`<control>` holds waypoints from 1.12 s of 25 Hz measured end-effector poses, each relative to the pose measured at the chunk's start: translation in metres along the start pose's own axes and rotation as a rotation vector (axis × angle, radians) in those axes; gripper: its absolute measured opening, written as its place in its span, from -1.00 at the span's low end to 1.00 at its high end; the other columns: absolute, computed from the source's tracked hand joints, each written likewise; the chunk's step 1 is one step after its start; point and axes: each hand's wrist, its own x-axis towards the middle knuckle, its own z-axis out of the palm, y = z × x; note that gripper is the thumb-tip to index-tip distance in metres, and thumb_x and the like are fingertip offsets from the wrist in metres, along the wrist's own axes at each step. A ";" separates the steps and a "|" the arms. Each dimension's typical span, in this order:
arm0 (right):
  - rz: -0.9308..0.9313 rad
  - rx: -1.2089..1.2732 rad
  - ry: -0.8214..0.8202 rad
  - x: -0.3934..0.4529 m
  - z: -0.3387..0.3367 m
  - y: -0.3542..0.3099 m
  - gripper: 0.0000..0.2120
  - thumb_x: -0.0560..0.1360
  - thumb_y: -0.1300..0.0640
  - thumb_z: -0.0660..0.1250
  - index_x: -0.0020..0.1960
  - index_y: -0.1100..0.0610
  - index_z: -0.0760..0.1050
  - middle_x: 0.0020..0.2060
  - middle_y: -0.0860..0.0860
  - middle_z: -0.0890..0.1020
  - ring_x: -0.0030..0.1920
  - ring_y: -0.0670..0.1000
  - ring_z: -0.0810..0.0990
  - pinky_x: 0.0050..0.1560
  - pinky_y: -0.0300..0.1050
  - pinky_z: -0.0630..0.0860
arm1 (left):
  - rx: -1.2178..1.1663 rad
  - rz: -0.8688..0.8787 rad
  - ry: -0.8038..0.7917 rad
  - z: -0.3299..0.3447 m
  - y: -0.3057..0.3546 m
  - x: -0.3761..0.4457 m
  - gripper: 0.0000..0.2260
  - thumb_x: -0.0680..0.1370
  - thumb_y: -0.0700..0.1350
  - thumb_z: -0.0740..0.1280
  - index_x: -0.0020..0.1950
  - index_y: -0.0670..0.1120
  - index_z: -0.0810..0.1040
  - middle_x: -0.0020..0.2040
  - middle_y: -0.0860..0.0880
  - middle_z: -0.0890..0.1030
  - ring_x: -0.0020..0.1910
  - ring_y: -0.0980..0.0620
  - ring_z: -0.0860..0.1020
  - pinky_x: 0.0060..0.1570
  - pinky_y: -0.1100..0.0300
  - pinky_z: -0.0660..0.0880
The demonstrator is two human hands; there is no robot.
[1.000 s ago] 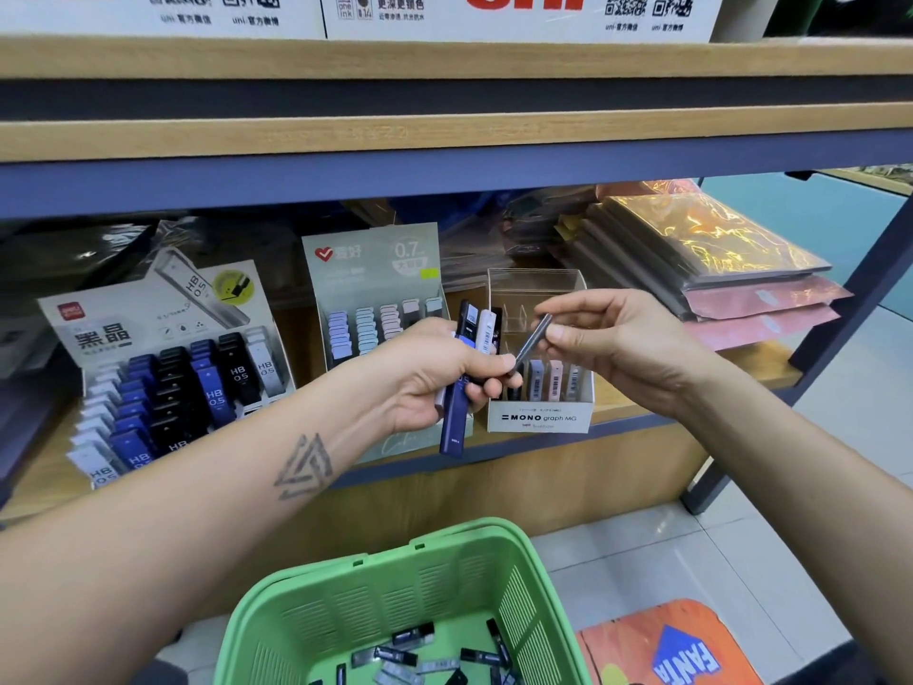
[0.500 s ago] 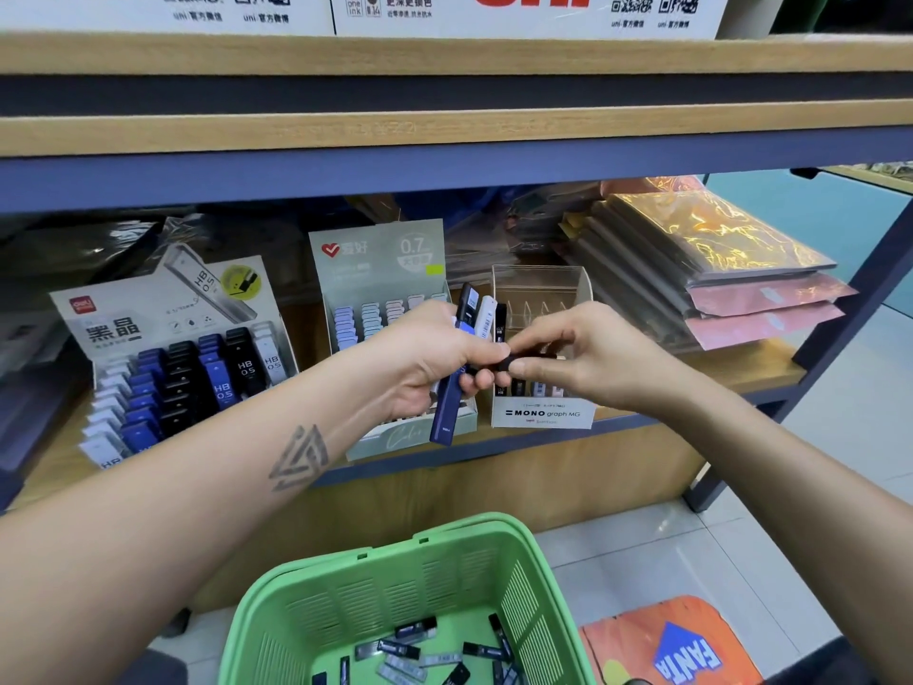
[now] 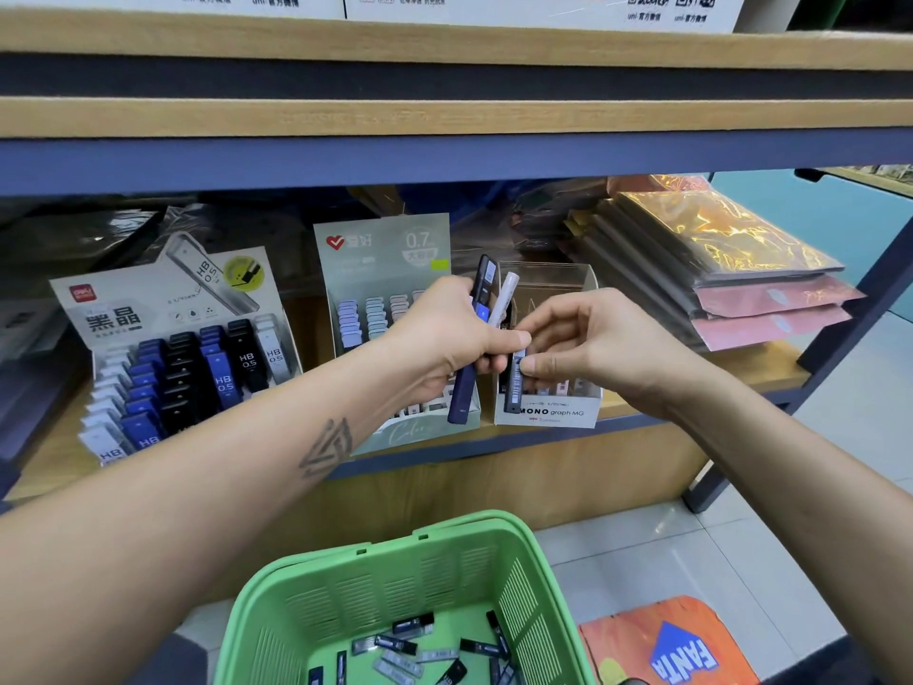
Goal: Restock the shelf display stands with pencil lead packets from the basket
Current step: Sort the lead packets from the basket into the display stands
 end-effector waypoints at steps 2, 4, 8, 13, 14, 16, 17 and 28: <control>-0.008 -0.051 0.051 0.000 0.000 0.000 -0.84 0.43 0.37 0.52 -0.03 0.24 0.63 -0.22 0.18 0.73 -0.19 0.16 0.74 -0.19 -0.06 0.63 | -0.109 -0.044 -0.001 -0.002 -0.001 0.000 -0.69 0.45 -0.38 0.50 0.11 -0.27 0.48 -0.30 -0.19 0.59 -0.50 0.04 0.52 -0.56 0.29 0.39; -0.009 -0.079 0.145 0.002 -0.003 0.002 -0.88 0.44 0.35 0.52 -0.07 0.23 0.62 -0.26 0.16 0.73 -0.20 0.14 0.74 -0.17 -0.02 0.65 | -0.177 -0.065 0.005 -0.005 0.000 0.001 -0.70 0.46 -0.37 0.48 0.11 -0.26 0.46 -0.18 -0.32 0.62 -0.48 0.02 0.52 -0.55 0.30 0.38; -0.018 -0.472 0.329 0.007 -0.005 0.017 -0.92 0.43 0.21 0.55 -0.12 0.07 0.69 -0.26 -0.03 0.71 -0.19 -0.04 0.70 -0.08 -0.15 0.61 | -0.218 -0.073 0.018 -0.014 0.003 -0.002 -0.80 0.49 -0.37 0.46 -0.03 -0.23 0.46 -0.07 -0.34 0.62 -0.45 0.03 0.50 -0.53 0.33 0.37; -0.014 -0.679 0.380 0.012 0.004 0.035 -0.90 0.48 0.20 0.52 -0.02 0.07 0.70 -0.19 -0.03 0.68 -0.14 -0.04 0.63 -0.04 -0.17 0.54 | -0.204 -0.086 -0.004 -0.018 0.000 -0.004 -0.82 0.49 -0.38 0.44 -0.06 -0.22 0.46 -0.11 -0.31 0.62 -0.45 0.03 0.50 -0.52 0.33 0.37; -0.014 -0.687 0.378 0.012 0.005 0.037 -0.90 0.48 0.21 0.51 -0.02 0.07 0.70 -0.19 -0.03 0.68 -0.14 -0.03 0.64 -0.04 -0.15 0.55 | -0.200 -0.087 -0.008 -0.018 -0.001 -0.005 -0.82 0.49 -0.38 0.44 -0.05 -0.23 0.46 -0.12 -0.30 0.62 -0.45 0.03 0.50 -0.52 0.33 0.37; -0.007 -0.696 0.357 0.014 0.009 0.041 -0.89 0.48 0.24 0.50 -0.03 0.07 0.68 -0.21 -0.05 0.66 -0.15 -0.01 0.64 -0.05 -0.15 0.55 | -0.198 -0.088 -0.012 -0.018 -0.001 -0.006 -0.83 0.49 -0.38 0.44 -0.05 -0.23 0.47 -0.13 -0.30 0.62 -0.45 0.04 0.49 -0.52 0.33 0.37; -0.009 -0.710 0.338 0.014 0.013 0.043 -0.89 0.48 0.25 0.50 -0.03 0.08 0.67 -0.21 -0.06 0.65 -0.14 -0.01 0.64 -0.05 -0.15 0.55 | -0.198 -0.087 -0.014 -0.018 -0.001 -0.006 -0.83 0.50 -0.38 0.44 -0.06 -0.23 0.48 -0.13 -0.30 0.62 -0.45 0.04 0.49 -0.51 0.33 0.37; -0.091 -0.902 0.409 0.016 0.017 0.035 -0.84 0.48 0.33 0.36 -0.05 0.15 0.67 -0.15 0.03 0.65 -0.11 0.11 0.64 -0.11 0.00 0.60 | -0.248 -0.196 -0.133 -0.018 -0.008 -0.005 -0.86 0.51 -0.31 0.46 -0.10 -0.21 0.49 -0.26 -0.20 0.58 -0.47 0.05 0.48 -0.57 0.34 0.36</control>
